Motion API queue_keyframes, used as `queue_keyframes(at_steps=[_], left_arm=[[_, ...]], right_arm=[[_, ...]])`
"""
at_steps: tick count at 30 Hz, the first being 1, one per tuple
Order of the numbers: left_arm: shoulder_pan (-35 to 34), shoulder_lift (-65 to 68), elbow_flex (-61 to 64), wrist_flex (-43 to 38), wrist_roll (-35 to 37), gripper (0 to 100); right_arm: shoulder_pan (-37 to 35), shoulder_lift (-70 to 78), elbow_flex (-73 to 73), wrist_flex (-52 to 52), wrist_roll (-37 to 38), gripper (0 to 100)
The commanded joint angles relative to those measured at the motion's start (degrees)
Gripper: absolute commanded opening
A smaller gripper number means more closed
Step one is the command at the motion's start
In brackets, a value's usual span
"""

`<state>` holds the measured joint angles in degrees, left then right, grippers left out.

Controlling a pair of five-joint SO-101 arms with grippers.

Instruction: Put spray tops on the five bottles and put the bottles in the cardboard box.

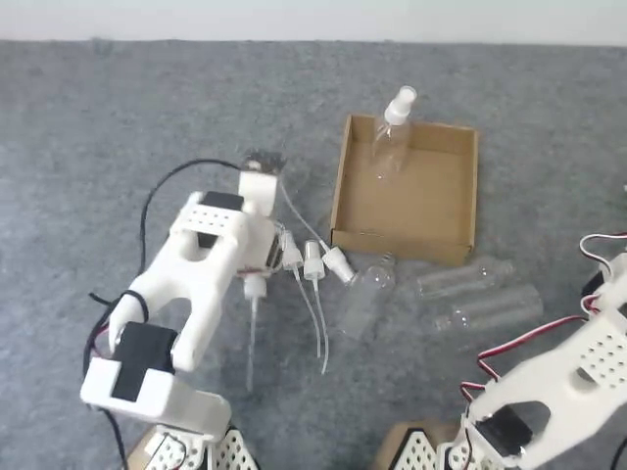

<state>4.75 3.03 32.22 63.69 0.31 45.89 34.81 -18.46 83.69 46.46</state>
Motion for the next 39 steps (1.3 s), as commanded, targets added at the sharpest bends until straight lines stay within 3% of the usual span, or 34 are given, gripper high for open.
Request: queue_keyframes(at_steps=[1,8,13,20,34,39], left_arm=[[-0.8,-0.3,-7.0,-0.6,-4.4,11],[-0.7,-0.3,-10.2,-1.0,-11.1,12],[-0.8,-0.3,-8.8,-1.1,-11.0,20],[-2.9,-0.2,-8.4,-1.1,-11.3,20],[-4.2,9.2,-8.2,-5.9,-12.7,16],[-4.4,8.5,-8.3,-5.5,-12.6,5]], right_arm=[[-0.7,-4.7,-3.1,0.8,0.9,0.7],[-0.7,-5.2,-3.2,0.8,0.8,0.7],[-0.7,-5.2,-3.2,0.8,1.0,0.7],[-0.7,-5.2,-3.2,0.8,1.0,0.7],[-0.7,-5.1,-3.2,0.8,1.0,0.7],[-0.7,-5.1,-3.2,0.6,1.0,0.9]])
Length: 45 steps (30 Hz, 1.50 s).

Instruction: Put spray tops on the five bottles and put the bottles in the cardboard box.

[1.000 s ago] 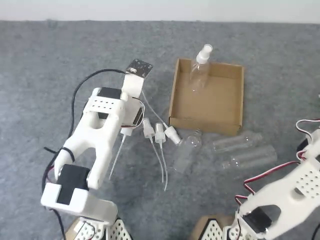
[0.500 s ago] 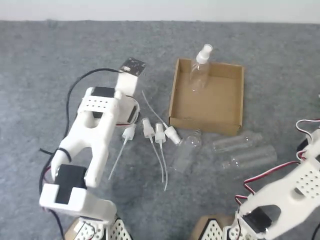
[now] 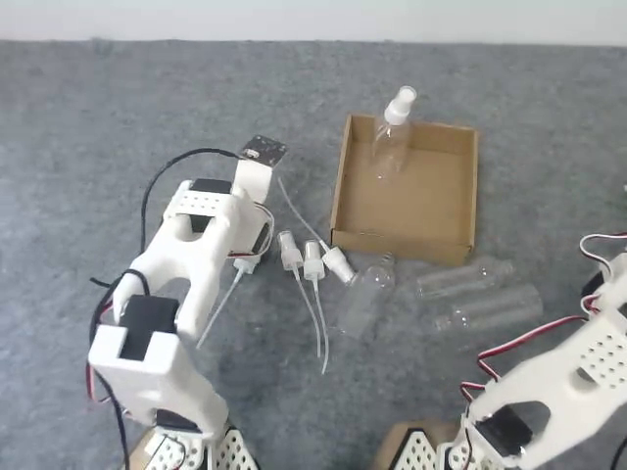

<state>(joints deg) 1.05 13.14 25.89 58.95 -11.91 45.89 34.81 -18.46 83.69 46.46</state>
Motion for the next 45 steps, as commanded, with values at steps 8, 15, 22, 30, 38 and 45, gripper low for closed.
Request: queue_keyframes(at_steps=[8,15,22,30,38,45], left_arm=[[-0.5,-14.2,-1.6,3.6,2.6,1],[-0.4,-31.6,2.8,6.5,9.1,1],[-0.5,-46.0,16.9,0.5,10.8,1],[-0.6,-51.5,20.7,3.3,11.8,1],[-0.5,-51.7,28.1,-2.9,12.7,1],[-0.7,-51.4,28.1,-3.2,12.7,1]], right_arm=[[-0.7,-4.9,-3.2,0.7,0.7,0.9],[-0.7,-5.2,-3.2,0.7,0.5,0.9],[-1.3,-5.2,-3.2,-0.4,-0.4,1.6],[-2.8,-3.0,-3.3,-3.8,-2.6,22.3],[-7.3,-5.2,-5.2,-3.2,-5.7,25.3],[-7.2,-6.5,-5.4,-3.2,-6.1,25.3]])
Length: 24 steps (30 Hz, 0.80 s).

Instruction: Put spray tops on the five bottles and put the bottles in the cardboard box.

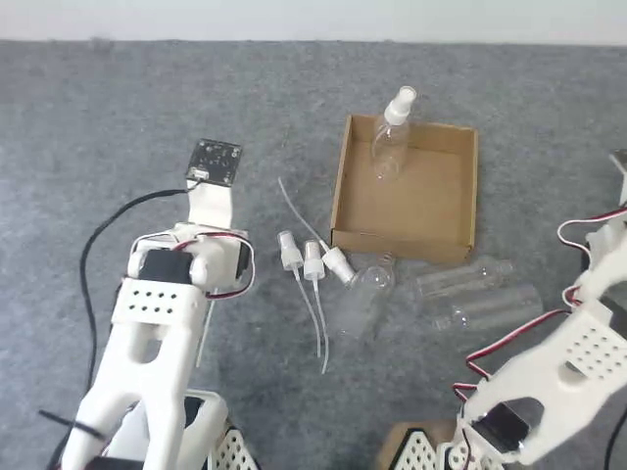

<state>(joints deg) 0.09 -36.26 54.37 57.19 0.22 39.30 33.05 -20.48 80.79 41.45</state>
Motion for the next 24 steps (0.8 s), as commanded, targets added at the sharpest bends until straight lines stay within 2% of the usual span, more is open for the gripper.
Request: queue_keyframes(at_steps=[1,4,24], left_arm=[[0.4,-2.0,-0.4,-1.4,0.5,1],[0.4,-1.9,-0.4,-1.5,0.5,1],[0.4,-1.8,-0.4,-1.5,0.6,1]], right_arm=[[-0.6,-4.7,-3.3,-0.3,-0.3,25.3],[-0.6,-4.6,-2.4,-0.3,2.5,25.3],[-0.5,-1.4,-1.8,-1.5,2.8,25.3]])
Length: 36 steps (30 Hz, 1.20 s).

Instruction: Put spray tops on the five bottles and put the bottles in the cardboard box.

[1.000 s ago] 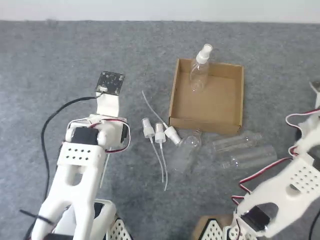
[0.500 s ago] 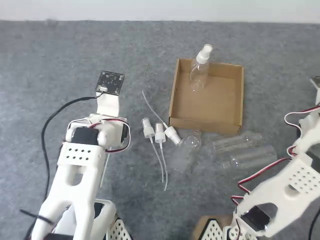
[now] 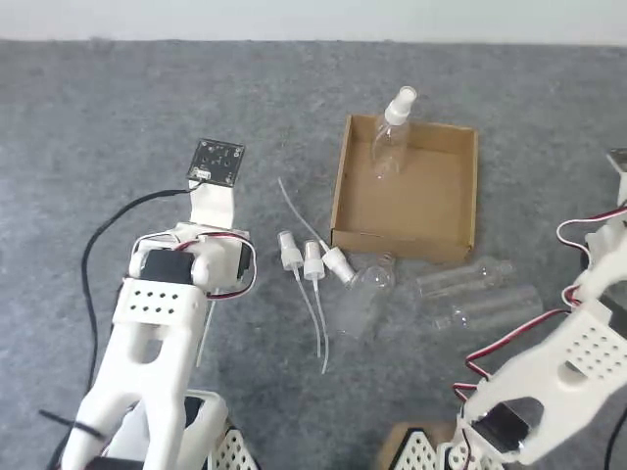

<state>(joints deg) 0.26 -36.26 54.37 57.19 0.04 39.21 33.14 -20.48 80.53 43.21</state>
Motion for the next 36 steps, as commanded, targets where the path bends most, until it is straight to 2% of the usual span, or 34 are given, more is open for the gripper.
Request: queue_keyframes(at_steps=[1,34,36], left_arm=[[0.2,-1.8,-0.4,-1.5,0.8,1],[0.2,-1.8,-0.4,-1.5,0.9,1],[0.2,-1.8,-0.4,-1.5,0.9,1]], right_arm=[[-0.4,-1.3,-1.8,-1.2,1.1,25.3],[-0.3,2.7,-1.8,-3.6,1.1,25.1],[-0.3,2.7,-2.1,-3.7,1.1,21.7]])
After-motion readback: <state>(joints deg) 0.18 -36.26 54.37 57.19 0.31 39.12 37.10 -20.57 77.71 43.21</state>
